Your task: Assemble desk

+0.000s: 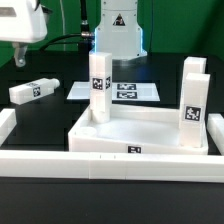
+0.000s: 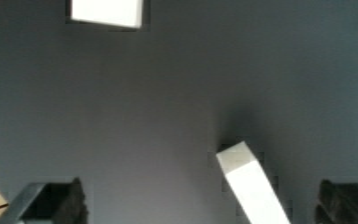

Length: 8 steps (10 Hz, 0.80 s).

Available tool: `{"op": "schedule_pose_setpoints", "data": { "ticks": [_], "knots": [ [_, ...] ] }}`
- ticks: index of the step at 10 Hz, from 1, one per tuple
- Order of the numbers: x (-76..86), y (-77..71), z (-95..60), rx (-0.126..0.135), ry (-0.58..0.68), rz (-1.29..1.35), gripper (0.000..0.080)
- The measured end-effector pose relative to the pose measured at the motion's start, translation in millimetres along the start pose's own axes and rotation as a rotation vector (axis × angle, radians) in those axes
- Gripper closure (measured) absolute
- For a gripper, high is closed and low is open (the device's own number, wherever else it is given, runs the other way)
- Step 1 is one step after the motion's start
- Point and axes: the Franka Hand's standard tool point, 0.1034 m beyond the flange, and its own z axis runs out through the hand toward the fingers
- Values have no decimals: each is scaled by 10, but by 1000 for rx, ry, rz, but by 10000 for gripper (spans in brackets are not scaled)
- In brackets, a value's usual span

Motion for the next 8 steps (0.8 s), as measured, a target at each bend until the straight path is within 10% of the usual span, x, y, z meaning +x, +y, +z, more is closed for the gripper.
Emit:
{"op": "schedule_pose_setpoints", "data": {
  "ticks": [4, 8],
  "knots": [
    [-40, 17, 93, -12, -41, -10, 150],
    [-225, 67, 223, 34, -328, 41, 150]
  ]
}}
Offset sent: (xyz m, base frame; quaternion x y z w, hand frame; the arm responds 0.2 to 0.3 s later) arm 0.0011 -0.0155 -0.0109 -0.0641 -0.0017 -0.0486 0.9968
